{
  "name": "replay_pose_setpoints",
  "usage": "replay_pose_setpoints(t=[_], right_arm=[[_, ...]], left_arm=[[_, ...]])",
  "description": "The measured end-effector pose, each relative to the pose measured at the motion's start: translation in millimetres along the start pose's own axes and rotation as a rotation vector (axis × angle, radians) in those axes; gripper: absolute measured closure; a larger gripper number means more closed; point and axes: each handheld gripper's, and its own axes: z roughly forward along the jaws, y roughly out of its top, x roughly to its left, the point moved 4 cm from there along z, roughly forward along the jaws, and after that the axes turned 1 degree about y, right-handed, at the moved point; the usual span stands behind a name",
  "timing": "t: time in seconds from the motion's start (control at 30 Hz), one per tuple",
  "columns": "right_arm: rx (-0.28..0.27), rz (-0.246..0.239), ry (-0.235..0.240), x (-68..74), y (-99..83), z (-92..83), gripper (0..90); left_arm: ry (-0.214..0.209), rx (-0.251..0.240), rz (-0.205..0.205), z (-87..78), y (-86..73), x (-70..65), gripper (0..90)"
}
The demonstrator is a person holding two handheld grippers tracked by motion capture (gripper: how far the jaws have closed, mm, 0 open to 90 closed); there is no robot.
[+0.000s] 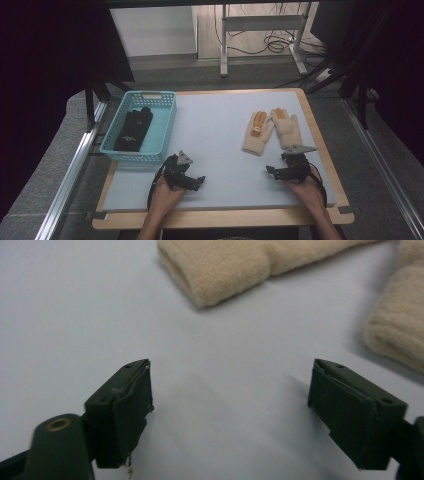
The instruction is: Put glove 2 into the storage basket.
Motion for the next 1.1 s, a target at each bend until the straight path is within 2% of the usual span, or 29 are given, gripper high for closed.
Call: replay_pose_setpoints(t=[0.03, 0.1, 0.17, 0.23, 0.33, 0.4, 0.47, 0.6, 0.7, 0.77, 0.83, 0.97, 1.03, 1.1], right_arm=[[-0.001, 0.011, 0.004, -2.3, -0.2, -1.8, 20.0], [0.006, 0.029, -0.017, -9.8, -0.1, -8.0, 24.4], [-0.011, 0.04, -0.025, -17.5, 2.3, -15.8, 29.4], [-0.028, 0.057, -0.048, -27.2, 5.8, -26.7, 41.8], [-0.02, 0.067, -0.118, -48.9, 11.0, -39.0, 63.9], [-0.012, 0.082, -0.153, -63.2, 13.0, -41.0, 74.5], [-0.014, 0.118, -0.182, -81.1, 14.6, -40.4, 81.3], [-0.009, 0.168, -0.253, -108.1, 12.8, -34.6, 84.8], [0.009, 0.188, -0.257, -121.0, 9.5, -26.0, 84.6], [0.026, 0.177, -0.245, -120.9, 8.0, -20.0, 83.4], [0.031, 0.164, -0.226, -115.1, 7.4, -16.3, 83.4], [0.017, 0.131, -0.139, -90.2, 7.4, -11.8, 82.5], [0.025, 0.092, -0.142, -82.2, 7.9, -11.5, 80.9], [0.004, 0.112, -0.134, -85.1, 10.9, -15.1, 77.0]], left_arm=[[0.001, 0.0, -0.003, 0.0, -0.1, -0.2, 0.9], [0.001, 0.0, -0.001, 0.0, -0.1, -0.1, 0.9], [0.002, -0.001, -0.005, 0.0, -0.1, -0.4, 1.0], [0.001, -0.001, -0.004, 0.0, -0.1, -0.3, 1.0], [0.001, -0.001, -0.001, 0.1, 0.0, 0.0, 1.0], [0.001, -0.001, -0.001, 0.0, 0.0, 0.0, 1.0], [0.001, -0.001, -0.001, 0.0, 0.0, 0.0, 1.1], [0.001, -0.002, -0.001, 0.0, 0.0, 0.0, 1.1], [0.002, -0.002, -0.002, 0.1, 0.0, 0.0, 1.1], [0.001, -0.002, -0.002, 0.1, 0.0, 0.0, 1.1], [0.001, -0.002, -0.002, 0.1, 0.0, 0.0, 1.1], [0.002, -0.002, -0.005, 0.0, -0.1, -0.3, 1.1], [0.002, -0.003, -0.003, 0.0, -0.1, -0.2, 1.1], [0.002, -0.002, -0.003, 0.0, -0.1, -0.1, 1.1]])
